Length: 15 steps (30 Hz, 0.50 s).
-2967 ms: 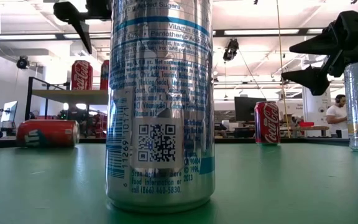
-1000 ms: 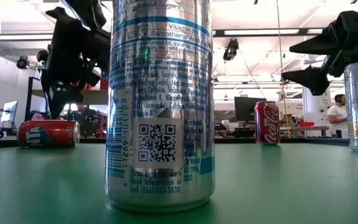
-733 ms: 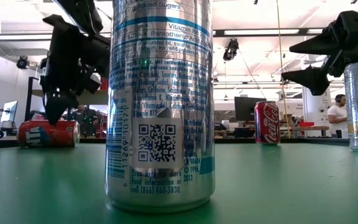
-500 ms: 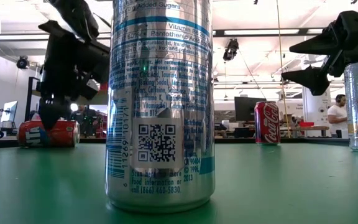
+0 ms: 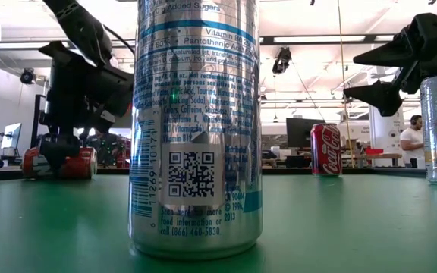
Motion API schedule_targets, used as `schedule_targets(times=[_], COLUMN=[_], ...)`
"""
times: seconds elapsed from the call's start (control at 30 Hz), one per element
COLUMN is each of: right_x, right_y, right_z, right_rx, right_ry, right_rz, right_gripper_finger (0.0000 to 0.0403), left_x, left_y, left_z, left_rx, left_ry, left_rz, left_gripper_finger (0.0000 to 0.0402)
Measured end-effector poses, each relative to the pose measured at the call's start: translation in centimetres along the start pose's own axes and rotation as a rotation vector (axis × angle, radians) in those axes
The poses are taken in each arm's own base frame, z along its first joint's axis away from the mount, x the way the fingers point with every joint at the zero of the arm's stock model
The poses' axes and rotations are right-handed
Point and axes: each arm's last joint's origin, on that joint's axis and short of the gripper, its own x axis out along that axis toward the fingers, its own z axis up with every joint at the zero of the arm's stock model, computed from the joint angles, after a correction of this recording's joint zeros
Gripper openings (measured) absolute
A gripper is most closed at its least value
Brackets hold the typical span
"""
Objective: Place canned beverage on shelf
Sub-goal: Put the red soda can aligned with the other red soda can on the shelf
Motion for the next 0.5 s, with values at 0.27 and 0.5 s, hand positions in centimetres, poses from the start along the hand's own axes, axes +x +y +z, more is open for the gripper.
schedule_targets(times=[0.27,0.5], right_x=[0.0,0.0], right_y=[0.0,0.0], right_z=[0.01,0.01], right_rx=[0.0,0.0], right_ry=[0.0,0.0], right_rz=[0.0,0.0], right_gripper_finger=[0.0382,0.0382], left_x=[0.06,0.47], left_y=[0.06,0.05], left_z=[0.04,-0.2], left_rx=[-0.003,-0.122], left_ry=[0.003,0.001], left_rz=[-0.002,0.02], left_gripper_finger=[0.0314,0.0314])
